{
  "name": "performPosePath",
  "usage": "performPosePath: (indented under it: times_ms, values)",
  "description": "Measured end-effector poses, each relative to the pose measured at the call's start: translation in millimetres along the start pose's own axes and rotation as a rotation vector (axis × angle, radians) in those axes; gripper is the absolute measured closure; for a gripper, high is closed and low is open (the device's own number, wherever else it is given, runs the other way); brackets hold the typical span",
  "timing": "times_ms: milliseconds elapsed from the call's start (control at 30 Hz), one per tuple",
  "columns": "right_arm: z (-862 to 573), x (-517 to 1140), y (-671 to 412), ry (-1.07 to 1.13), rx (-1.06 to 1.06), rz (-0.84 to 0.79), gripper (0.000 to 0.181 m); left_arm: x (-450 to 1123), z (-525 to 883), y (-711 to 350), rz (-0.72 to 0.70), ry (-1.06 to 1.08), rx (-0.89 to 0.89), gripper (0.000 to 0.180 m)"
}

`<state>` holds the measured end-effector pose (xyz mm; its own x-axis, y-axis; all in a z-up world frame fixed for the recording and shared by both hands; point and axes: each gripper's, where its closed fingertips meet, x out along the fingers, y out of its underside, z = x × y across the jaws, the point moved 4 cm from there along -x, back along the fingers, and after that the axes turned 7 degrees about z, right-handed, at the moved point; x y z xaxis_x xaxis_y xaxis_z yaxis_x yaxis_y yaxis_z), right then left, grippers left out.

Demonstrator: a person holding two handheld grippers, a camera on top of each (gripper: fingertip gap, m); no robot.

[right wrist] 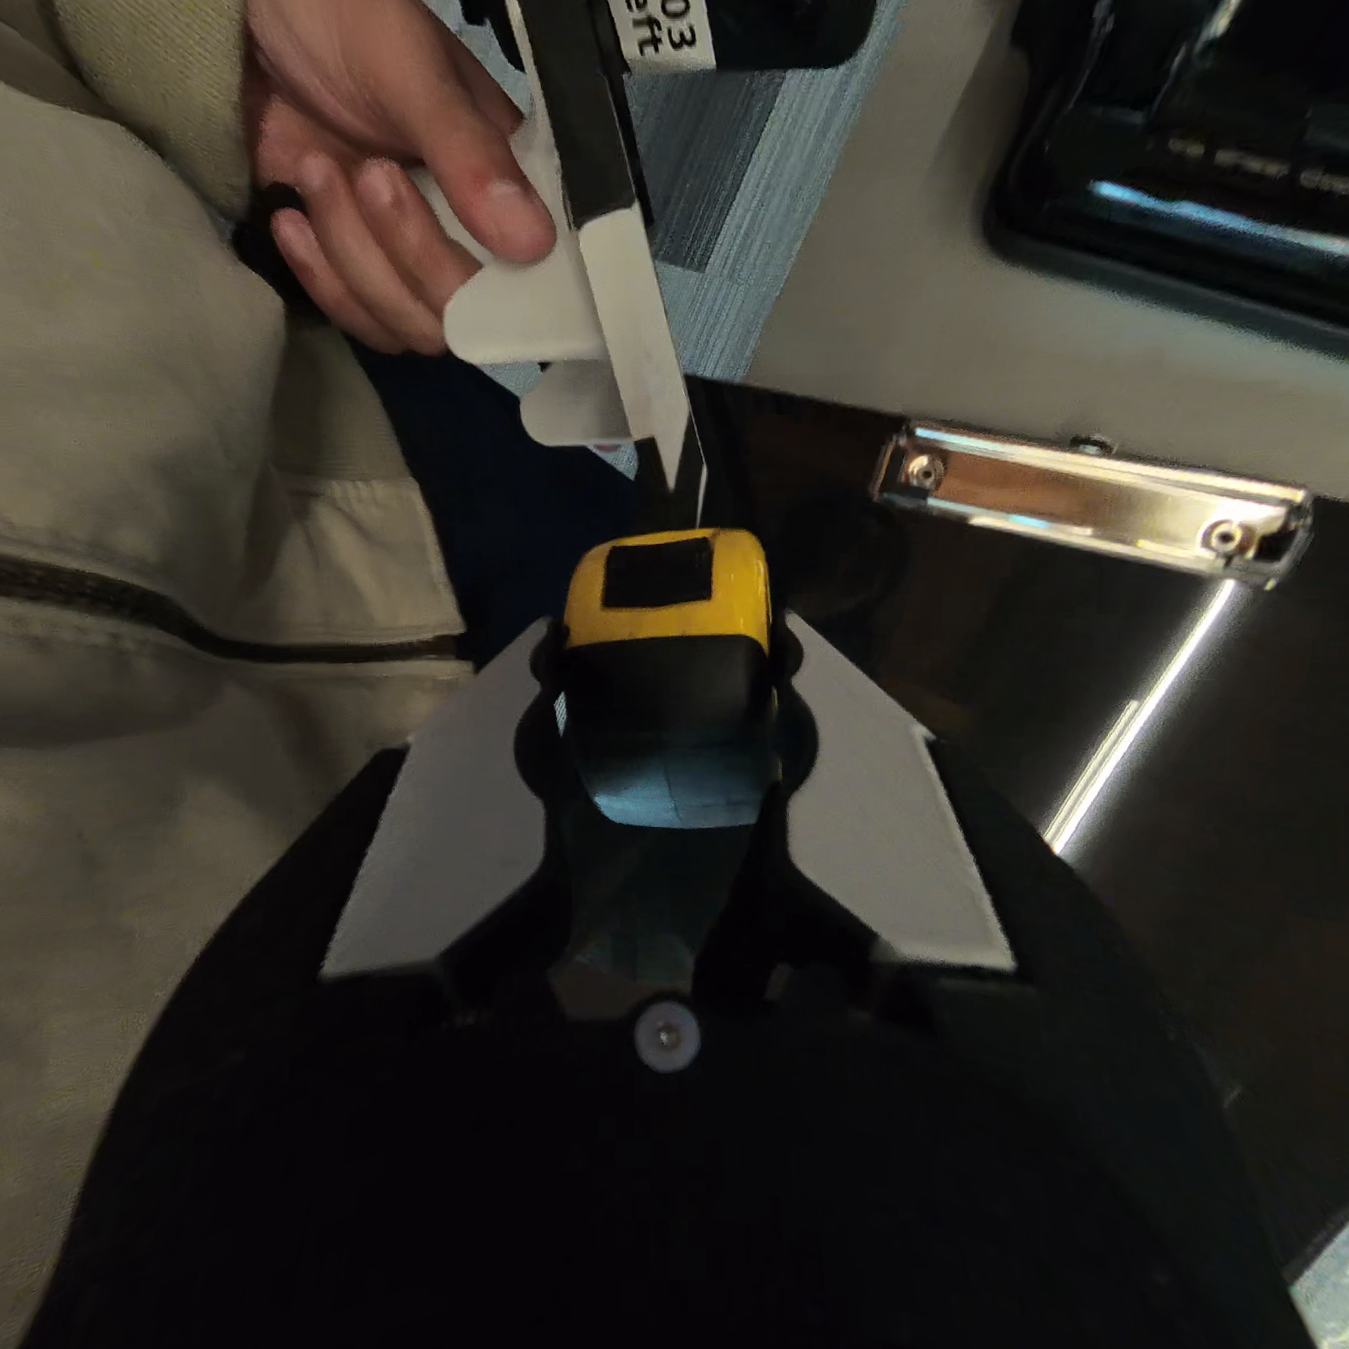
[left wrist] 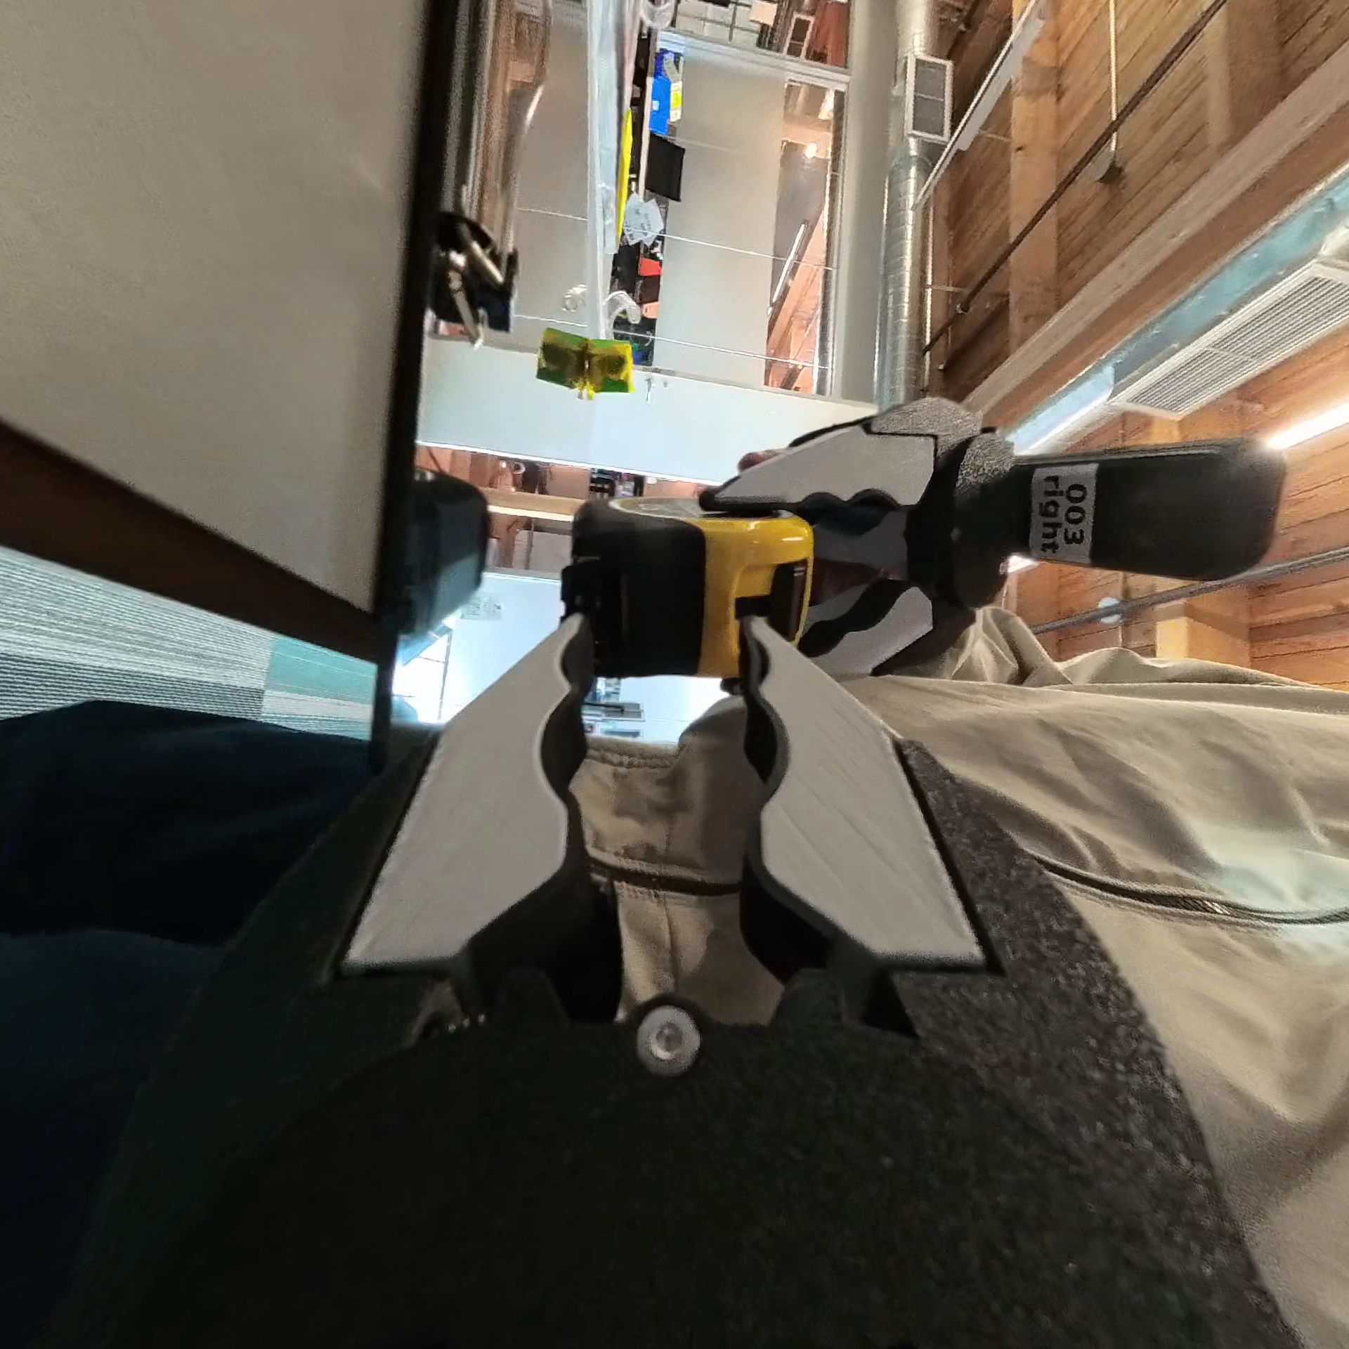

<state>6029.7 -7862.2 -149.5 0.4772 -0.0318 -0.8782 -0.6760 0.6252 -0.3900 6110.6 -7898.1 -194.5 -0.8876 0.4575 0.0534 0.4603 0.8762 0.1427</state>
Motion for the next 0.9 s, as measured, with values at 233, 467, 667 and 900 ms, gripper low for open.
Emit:
performPosePath:
  times_ms: [233, 467, 667, 900]
  values:
    - [0, -1, 35, 0.039, 0.027, -0.146, 0.124, 18, 9, 3, 0.061, -0.209, 0.112, 0.147]
    - [0, -12, 67, 0.078, 0.015, -0.241, 0.125, 52, 9, 4, 0.110, -0.322, 0.184, 0.146]
    - [-9, -20, 76, 0.015, 0.134, -0.138, 0.124, 75, 2, 18, 0.104, -0.370, 0.199, 0.146]
    - [-7, -16, 81, 0.150, 0.118, 0.056, 0.099, 65, -16, 23, -0.078, -0.367, 0.175, 0.147]
